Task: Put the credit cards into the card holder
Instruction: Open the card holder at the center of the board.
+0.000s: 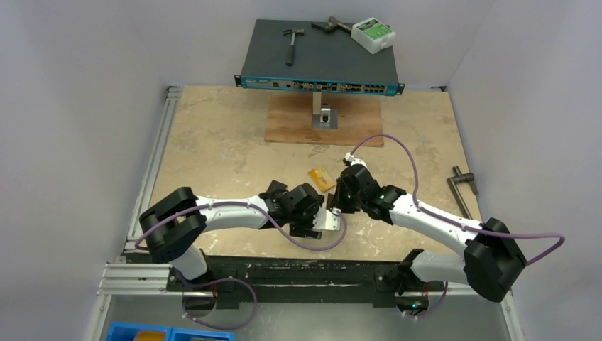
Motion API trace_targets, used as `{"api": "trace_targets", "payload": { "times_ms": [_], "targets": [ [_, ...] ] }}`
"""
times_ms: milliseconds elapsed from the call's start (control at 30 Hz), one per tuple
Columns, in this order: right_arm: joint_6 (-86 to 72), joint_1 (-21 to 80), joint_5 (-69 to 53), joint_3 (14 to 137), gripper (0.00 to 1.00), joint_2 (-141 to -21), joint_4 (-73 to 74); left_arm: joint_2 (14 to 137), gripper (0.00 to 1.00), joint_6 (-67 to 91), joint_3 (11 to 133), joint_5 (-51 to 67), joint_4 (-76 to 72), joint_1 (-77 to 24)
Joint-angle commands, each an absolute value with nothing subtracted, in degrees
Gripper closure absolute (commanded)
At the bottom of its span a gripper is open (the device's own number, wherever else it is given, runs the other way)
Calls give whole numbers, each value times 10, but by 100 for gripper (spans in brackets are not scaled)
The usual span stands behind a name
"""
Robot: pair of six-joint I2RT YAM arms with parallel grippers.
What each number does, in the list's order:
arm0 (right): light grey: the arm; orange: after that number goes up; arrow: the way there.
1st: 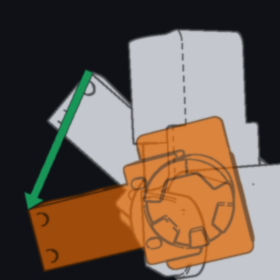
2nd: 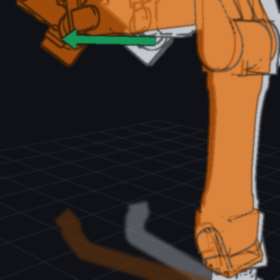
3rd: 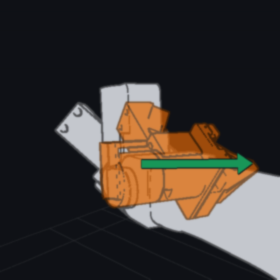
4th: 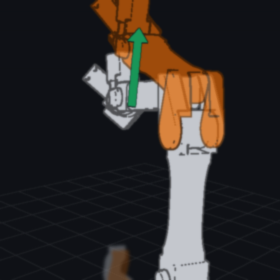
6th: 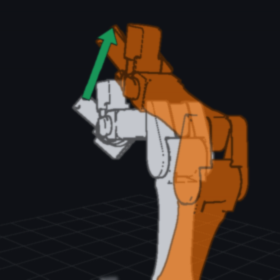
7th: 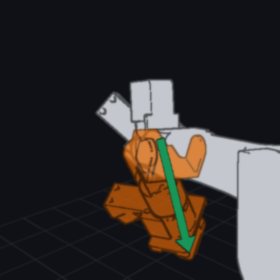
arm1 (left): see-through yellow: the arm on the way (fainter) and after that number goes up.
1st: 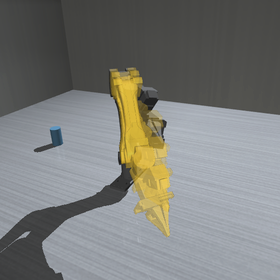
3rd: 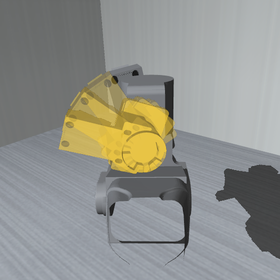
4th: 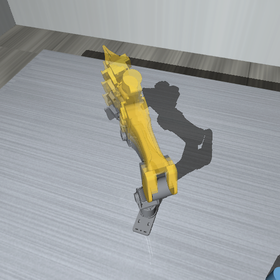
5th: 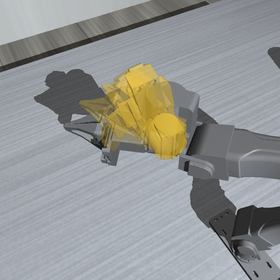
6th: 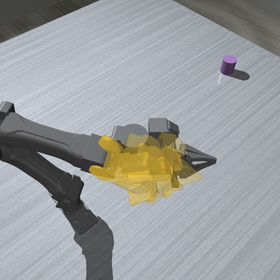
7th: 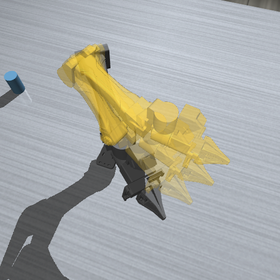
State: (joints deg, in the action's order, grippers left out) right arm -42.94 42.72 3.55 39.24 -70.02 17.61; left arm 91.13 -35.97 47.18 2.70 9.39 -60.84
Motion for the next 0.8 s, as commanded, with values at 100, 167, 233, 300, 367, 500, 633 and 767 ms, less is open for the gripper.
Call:
{"api": "trace_targets", "payload": {
  "times_ms": [100, 167, 233, 300, 367, 500, 633, 767],
  "targets": [
    [-452, 425, 56, 360, 100, -645, 189, 939, 35, -316, 528, 23, 117, -608],
    [-457, 424, 57, 351, 100, -630, 192, 941, 38, -305, 536, 33, 131, -605],
    [-462, 424, 59, 339, 100, -617, 195, 945, 40, -294, 545, 43, 145, -600],
    [-468, 424, 60, 327, 100, -607, 195, 947, 42, -276, 556, 59, 162, -591],
    [-473, 424, 63, 316, 100, -599, 195, 947, 45, -262, 563, 74, 175, -578],
    [-479, 420, 61, 299, 100, -598, 184, 945, 47, -247, 564, 79, 179, -564],
    [-482, 420, 59, 296, 100, -606, 179, 942, 50, -232, 565, 75, 178, -553],
    [-485, 419, 62, 291, 100, -602, 182, 933, 49, -216, 561, 71, 169, -547]
  ]
}}
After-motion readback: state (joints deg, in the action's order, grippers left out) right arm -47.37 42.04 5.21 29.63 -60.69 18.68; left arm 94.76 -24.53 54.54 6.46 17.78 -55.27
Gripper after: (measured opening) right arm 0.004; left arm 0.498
